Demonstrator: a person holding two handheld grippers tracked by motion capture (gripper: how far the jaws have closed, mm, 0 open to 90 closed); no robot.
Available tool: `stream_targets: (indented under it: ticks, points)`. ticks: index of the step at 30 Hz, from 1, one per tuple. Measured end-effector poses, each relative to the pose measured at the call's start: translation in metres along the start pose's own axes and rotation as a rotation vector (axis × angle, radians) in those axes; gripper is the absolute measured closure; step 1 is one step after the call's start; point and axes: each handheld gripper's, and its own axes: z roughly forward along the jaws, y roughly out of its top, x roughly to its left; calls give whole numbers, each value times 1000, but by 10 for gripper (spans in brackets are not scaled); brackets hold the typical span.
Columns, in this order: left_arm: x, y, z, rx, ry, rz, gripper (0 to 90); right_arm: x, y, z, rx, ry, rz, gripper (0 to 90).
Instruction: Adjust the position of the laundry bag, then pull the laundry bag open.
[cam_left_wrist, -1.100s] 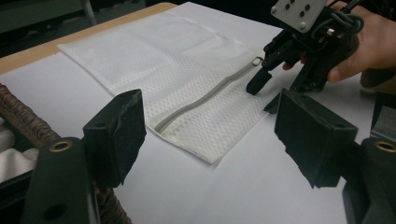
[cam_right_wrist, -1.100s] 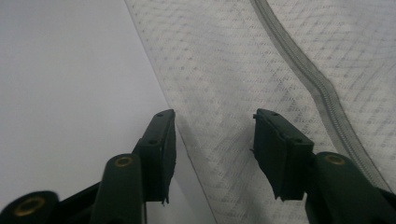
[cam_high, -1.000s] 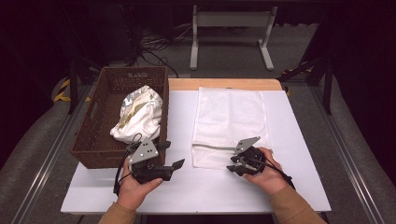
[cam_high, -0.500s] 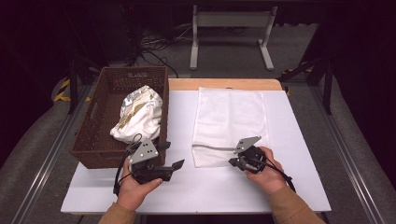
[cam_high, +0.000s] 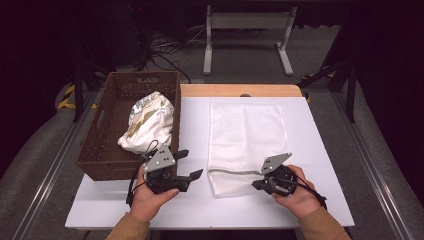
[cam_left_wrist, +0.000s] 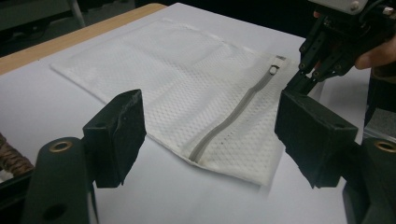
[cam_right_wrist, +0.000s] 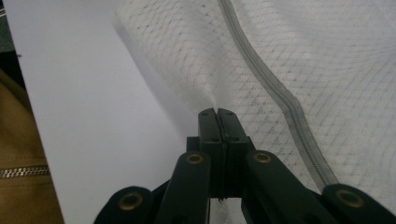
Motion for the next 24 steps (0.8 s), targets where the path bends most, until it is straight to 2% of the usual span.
stream_targets:
  ticks: [6, 8, 11, 13, 24]
  points:
    - [-1, 2, 3, 1, -10, 1, 254, 7, -3, 2, 38, 37, -20, 898]
    - [0, 3, 3, 2, -13, 4, 254, 9, -4, -1, 37, 52, -10, 841]
    - [-1, 3, 4, 4, -15, -1, 254, 10, -5, -8, 2, 50, 7, 782]
    - [-2, 4, 4, 5, -12, -2, 254, 9, -5, -16, -36, 27, 10, 737]
    - [-3, 4, 5, 9, -9, -5, 255, -4, -12, -49, -238, -53, 89, 717]
